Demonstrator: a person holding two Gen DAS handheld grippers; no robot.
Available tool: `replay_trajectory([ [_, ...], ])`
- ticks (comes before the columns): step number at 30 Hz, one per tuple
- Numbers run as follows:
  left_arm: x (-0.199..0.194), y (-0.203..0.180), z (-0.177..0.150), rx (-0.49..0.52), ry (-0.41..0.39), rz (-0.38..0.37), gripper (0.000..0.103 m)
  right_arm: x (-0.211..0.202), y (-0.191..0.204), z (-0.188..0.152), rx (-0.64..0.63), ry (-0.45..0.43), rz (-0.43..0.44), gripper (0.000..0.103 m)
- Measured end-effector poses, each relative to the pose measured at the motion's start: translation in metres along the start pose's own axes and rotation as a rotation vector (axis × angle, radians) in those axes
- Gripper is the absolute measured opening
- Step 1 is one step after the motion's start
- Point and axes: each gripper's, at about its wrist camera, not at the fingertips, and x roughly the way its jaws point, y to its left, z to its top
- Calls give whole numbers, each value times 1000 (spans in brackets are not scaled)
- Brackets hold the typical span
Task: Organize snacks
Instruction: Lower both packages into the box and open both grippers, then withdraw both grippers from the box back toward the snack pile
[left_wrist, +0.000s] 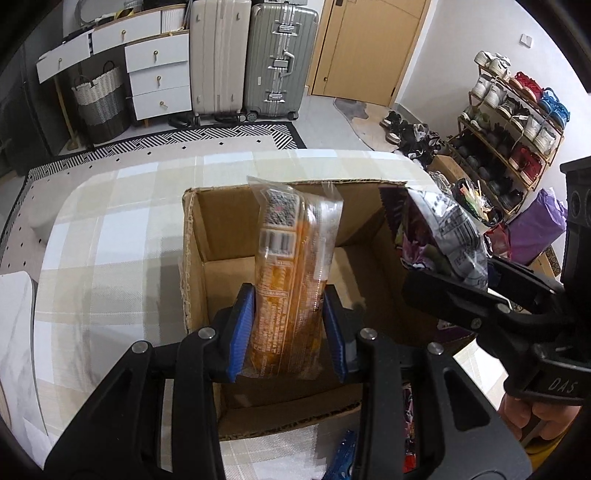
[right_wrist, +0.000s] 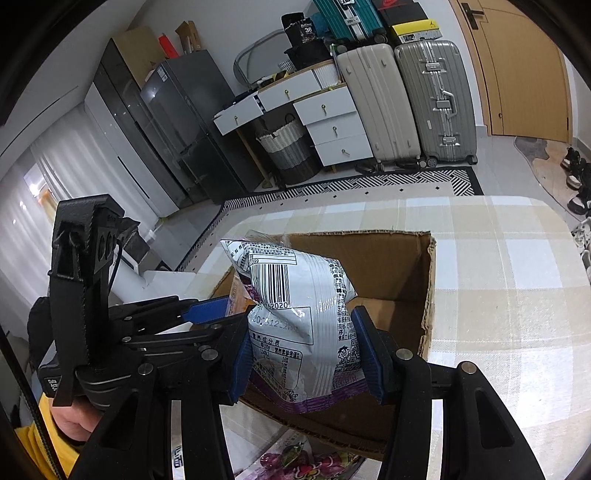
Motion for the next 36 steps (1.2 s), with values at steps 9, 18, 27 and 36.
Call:
replay_trajectory([
  [9, -12, 20, -13, -6, -19, 9, 45, 12, -5, -3, 5, 43, -27, 51],
  [18, -48, 28, -34, -16, -36, 23, 54, 10, -1, -5, -2, 42, -63, 54],
  [27, -90, 27, -49, -10, -75, 42, 67, -25, 6, -4, 11, -18, -56, 54],
  [36, -162, 21, -73, -19, -159, 68, 76, -95, 40, -11, -19, -127, -39, 54],
])
